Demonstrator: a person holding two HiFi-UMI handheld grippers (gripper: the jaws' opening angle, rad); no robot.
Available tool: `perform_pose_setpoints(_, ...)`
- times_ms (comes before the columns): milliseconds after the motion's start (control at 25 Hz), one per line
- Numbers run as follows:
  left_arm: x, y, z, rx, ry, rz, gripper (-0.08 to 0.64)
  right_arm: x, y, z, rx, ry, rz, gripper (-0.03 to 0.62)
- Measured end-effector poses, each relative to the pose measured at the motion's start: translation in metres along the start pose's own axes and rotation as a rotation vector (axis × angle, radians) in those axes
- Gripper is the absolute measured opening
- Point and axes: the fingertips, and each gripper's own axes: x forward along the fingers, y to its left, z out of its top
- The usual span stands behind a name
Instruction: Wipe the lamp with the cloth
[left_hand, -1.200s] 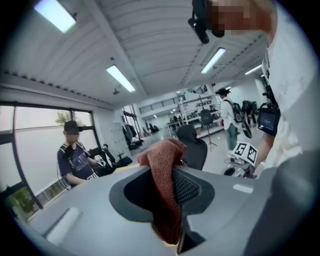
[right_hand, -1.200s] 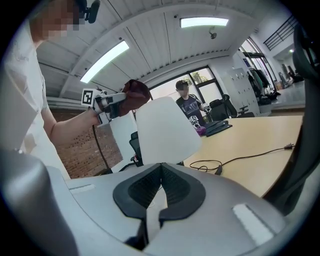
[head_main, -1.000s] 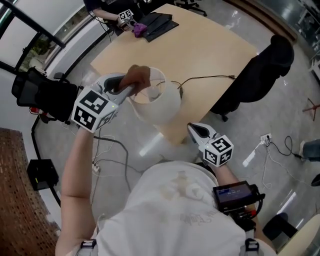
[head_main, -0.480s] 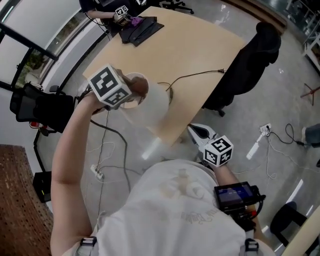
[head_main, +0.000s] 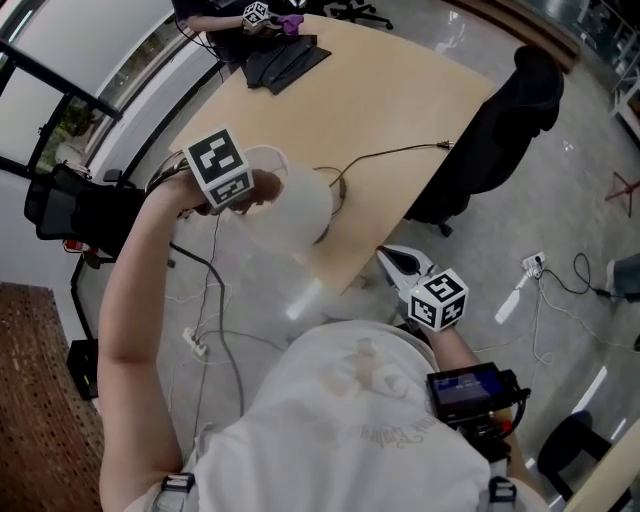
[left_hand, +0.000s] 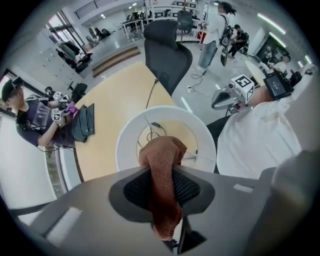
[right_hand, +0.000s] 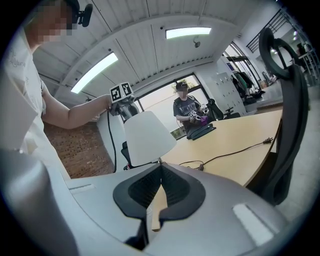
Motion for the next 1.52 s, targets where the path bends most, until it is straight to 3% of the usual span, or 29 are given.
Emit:
perform_pose_setpoints(280, -0.017, -0.002, 0.034, -0.079, -0.245, 0.022, 0.101, -0.002, 0.0, -0.003, 0.002, 0.013, 0.021, 0.012)
perform_pose_setpoints(440, -0.028, -0.025, 0.037, -0.131, -0.34, -0.086, 0.103, -0.004, 0.001, -0.003, 0.006, 0.02, 0.046, 0.012)
perform_pose_setpoints(520, -0.033, -0.032, 0.034, -0.166, -0.358, -0.101, 0.103, -0.009, 0.0, -0.002, 0.012, 0.037, 0.069, 0.012)
perform_pose_setpoints(640, -0.051, -0.025, 0.032, -0.243, -0.435, -0.024, 0.103, -0.013, -0.008, 0.0, 0.007, 0.063, 0.101, 0.012)
perform_pose_setpoints(840, -0.096, -0.031, 0.011, -0.358, -0.735, 0.239, 0.103, -0.014, -0.011, -0.005, -0.022, 0.112, 0.155, 0.012)
perform_pose_setpoints(1000, -0.112, -0.057, -0.015, -0.407, -0.828, 0.439, 0.104, -0.012, -0.001, 0.008, -0.067, 0.107, 0.207, 0.012)
perform_pose_setpoints(1200, -0.127, -0.089, -0.047, -0.507, -1.065, 0.509, 0.104, -0.002, 0.027, 0.048, -0.124, 0.006, 0.201, 0.012)
perform_pose_setpoints(1320, -0.125, -0.107, -0.064, -0.572, -1.22, 0.503, 0.103, -0.001, 0.045, 0.062, -0.166, -0.043, 0.161, 0.012)
perform_pose_setpoints(1520, -0.116, -0.14, -0.102, -0.572, -1.393, 0.478, 0.103, 0.0, 0.085, 0.078, -0.209, -0.114, 0.08, 0.012)
